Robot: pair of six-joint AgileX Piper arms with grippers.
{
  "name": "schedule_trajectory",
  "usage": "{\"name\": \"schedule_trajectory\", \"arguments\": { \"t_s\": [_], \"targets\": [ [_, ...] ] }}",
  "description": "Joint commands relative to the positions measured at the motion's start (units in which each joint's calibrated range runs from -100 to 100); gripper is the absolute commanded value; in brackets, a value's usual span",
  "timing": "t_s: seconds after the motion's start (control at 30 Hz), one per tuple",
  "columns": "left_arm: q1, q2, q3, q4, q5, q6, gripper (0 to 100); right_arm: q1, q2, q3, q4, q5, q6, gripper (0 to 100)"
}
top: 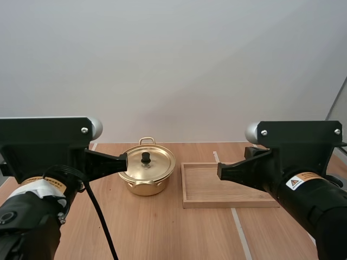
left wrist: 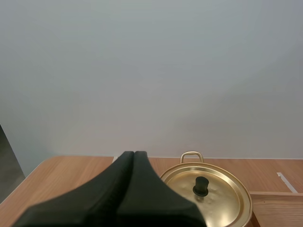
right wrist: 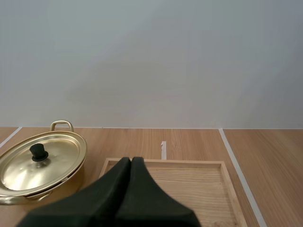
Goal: Open the pot, put the pineapple inside, and close it
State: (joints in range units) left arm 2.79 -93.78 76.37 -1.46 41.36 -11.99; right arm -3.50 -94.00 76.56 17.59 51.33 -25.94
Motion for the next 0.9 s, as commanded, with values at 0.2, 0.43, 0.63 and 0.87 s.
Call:
{"name": "schedule_trajectory", "arguments": {
  "t_s": [0.2,0.43,0.63,0.87],
  "targets": [
    [0.05,-2.75,13.65,-0.48,-14.11,-0.62,0,-0.26,-0.51,9.52,-0.61,-7.43,-0.55,0],
    [0.05,-3.98,21.47,-1.76,-13.98,-0.62,0,-0.26,-1.49,15.31,-2.26,-17.90,-0.55,0],
    [-0.09,-6.22,23.63,-1.66,-13.98,-0.62,0,-0.01,-1.76,20.93,-4.69,-19.27,-0.55,0],
    [-0.09,-6.22,23.63,-1.53,-13.74,-0.62,0,1.14,-3.93,23.44,-7.19,-20.47,-0.55,0]
  ]
}}
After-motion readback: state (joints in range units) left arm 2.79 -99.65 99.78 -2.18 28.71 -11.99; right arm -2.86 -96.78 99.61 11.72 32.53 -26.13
